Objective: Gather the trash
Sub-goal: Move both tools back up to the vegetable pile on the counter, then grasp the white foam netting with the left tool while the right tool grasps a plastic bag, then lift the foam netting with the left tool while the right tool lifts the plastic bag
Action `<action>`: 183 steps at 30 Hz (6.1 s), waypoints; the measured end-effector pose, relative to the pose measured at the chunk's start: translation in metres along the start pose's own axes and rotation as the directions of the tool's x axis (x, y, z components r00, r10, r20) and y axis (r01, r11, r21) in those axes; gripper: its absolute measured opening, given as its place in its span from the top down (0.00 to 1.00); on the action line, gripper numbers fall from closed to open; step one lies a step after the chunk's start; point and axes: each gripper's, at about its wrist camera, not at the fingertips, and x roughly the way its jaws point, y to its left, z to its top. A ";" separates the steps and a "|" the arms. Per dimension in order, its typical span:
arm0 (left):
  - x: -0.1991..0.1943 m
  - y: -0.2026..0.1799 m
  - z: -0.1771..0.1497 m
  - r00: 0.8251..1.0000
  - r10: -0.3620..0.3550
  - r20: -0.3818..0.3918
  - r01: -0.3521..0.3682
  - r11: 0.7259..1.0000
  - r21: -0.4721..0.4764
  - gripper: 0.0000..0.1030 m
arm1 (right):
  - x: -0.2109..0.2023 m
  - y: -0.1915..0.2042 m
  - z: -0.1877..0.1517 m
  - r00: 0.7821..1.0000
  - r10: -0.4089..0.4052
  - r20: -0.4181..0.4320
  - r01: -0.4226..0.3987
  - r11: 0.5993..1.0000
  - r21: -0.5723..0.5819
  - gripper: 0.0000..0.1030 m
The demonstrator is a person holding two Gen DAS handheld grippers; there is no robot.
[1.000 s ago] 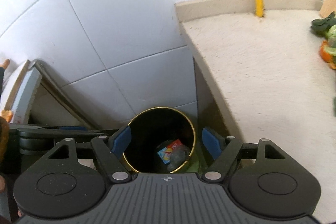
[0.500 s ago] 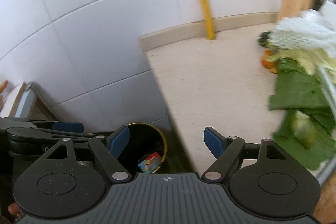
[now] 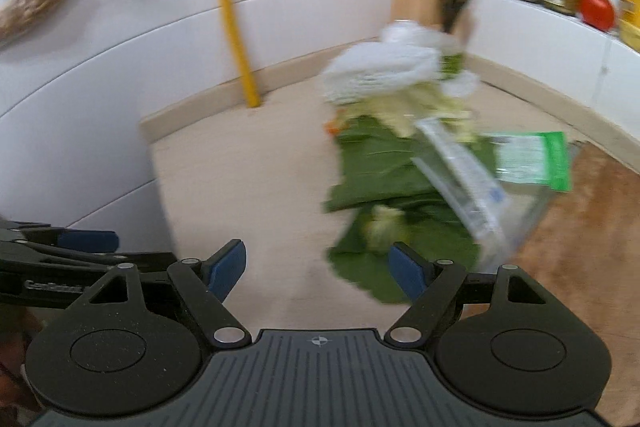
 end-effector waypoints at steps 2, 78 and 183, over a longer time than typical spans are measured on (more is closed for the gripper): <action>0.005 -0.008 0.004 1.000 -0.009 -0.006 0.009 1.000 0.014 0.27 | -0.001 -0.011 0.000 1.000 -0.018 0.000 0.018 1.000 0.019 0.19; 0.105 -0.134 0.155 0.976 -0.170 0.133 0.029 0.713 0.701 0.21 | 0.058 -0.148 0.075 0.999 -0.049 -0.006 0.049 0.998 0.049 0.17; 0.068 -0.061 0.038 0.987 -0.160 0.027 0.136 0.907 0.400 0.25 | 0.025 -0.029 0.006 0.994 0.003 -0.113 -0.032 0.966 -0.258 0.18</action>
